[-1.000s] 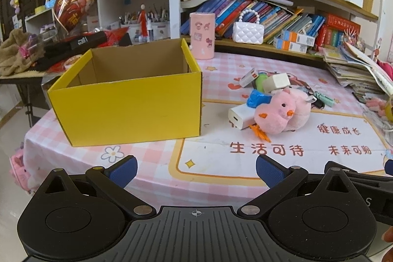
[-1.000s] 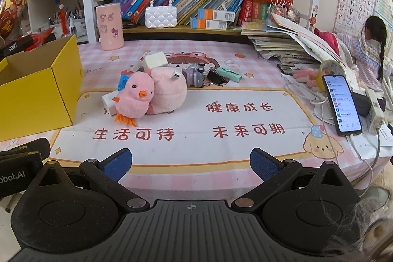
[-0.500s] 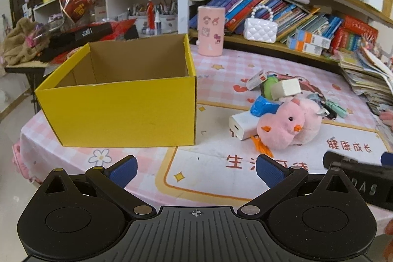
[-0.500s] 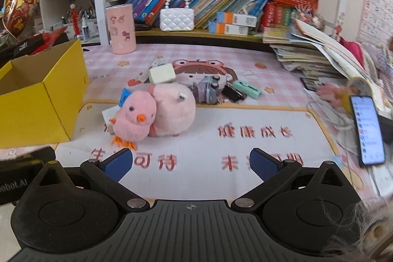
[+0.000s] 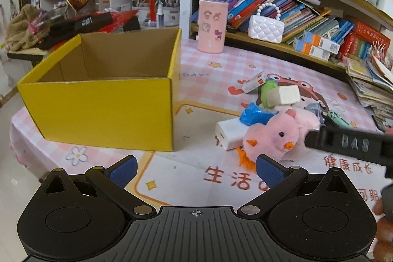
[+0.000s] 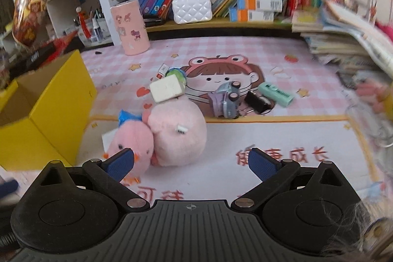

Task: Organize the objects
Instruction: 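Grasp the large pink plush with the right tool while the left tool grasps the pink chick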

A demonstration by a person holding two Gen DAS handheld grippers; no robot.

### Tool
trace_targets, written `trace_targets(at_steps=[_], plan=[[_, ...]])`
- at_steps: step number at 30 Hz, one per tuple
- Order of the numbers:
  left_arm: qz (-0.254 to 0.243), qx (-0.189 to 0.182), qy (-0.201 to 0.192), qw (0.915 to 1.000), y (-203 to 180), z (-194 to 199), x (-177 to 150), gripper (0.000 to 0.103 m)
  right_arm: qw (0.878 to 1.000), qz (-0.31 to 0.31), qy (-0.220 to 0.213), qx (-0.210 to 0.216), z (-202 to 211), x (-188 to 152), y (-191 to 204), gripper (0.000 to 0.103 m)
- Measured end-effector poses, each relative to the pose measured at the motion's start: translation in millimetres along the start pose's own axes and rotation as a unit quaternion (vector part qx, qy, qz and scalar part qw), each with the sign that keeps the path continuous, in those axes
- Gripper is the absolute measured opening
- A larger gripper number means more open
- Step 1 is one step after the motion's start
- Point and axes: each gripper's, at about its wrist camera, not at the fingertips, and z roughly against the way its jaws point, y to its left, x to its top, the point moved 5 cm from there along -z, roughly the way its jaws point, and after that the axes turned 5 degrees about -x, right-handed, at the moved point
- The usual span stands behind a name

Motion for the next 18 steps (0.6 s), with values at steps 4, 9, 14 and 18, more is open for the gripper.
trace_targets(at_steps=[4, 9, 14, 18], plan=[[0.008, -0.013, 0.011, 0.9998, -7, -4, -1, 0.103, 0.999, -0.020, 0.008, 0.027, -14, 13, -4, 0.101], [0.012, -0.003, 0.013, 0.9998, -11, -7, 1, 0.103, 0.998, -0.023, 0.022, 0.046, -41, 30, -4, 0.097], [0.002, 0.006, 0.012, 0.9999, -20, -7, 2, 0.103, 0.996, -0.019, 0.056, 0.065, -71, 38, 1, 0.089], [-0.013, -0.002, 0.008, 0.9999, -31, -10, 3, 0.101, 0.990, -0.038, 0.095, 0.093, -90, 37, -2, 0.075]])
